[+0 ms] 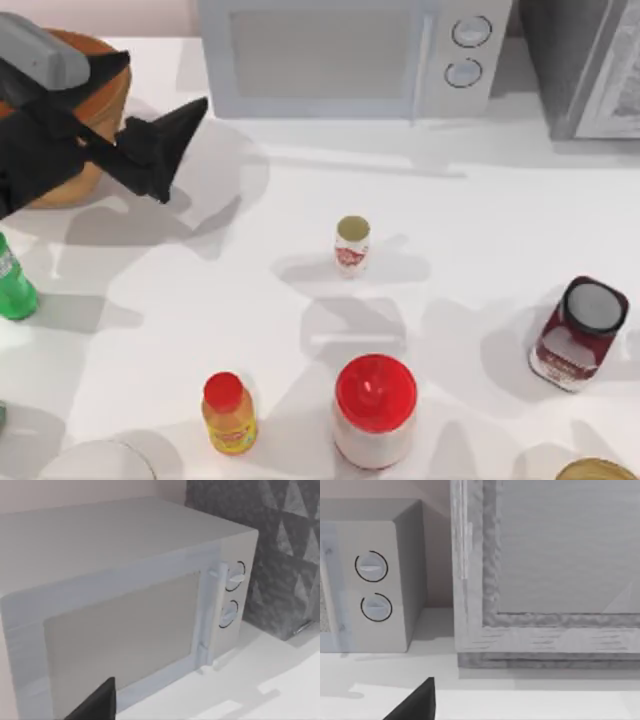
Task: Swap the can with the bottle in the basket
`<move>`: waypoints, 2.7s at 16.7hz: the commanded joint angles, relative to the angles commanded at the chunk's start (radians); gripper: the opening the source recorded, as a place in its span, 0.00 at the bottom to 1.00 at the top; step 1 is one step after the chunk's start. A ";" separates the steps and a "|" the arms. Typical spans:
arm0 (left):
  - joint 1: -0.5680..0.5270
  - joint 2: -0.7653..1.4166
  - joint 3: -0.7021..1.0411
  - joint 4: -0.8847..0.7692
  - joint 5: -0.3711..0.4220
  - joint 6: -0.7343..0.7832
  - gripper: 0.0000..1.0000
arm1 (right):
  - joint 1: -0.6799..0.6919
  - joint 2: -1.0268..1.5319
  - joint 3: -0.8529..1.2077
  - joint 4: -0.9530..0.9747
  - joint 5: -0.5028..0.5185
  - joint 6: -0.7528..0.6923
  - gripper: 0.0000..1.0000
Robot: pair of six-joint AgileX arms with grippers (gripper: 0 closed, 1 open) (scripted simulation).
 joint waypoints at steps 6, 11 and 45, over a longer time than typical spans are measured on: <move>0.080 -0.759 -0.333 -0.378 -0.331 -0.020 1.00 | 0.000 0.000 0.000 0.000 0.000 0.000 1.00; 0.106 -1.204 -0.523 -0.582 -0.536 -0.024 1.00 | 0.000 0.000 0.000 0.000 0.000 0.000 1.00; 0.304 -0.139 -0.538 0.115 -0.434 0.074 1.00 | 0.000 0.000 0.000 0.000 0.000 0.000 1.00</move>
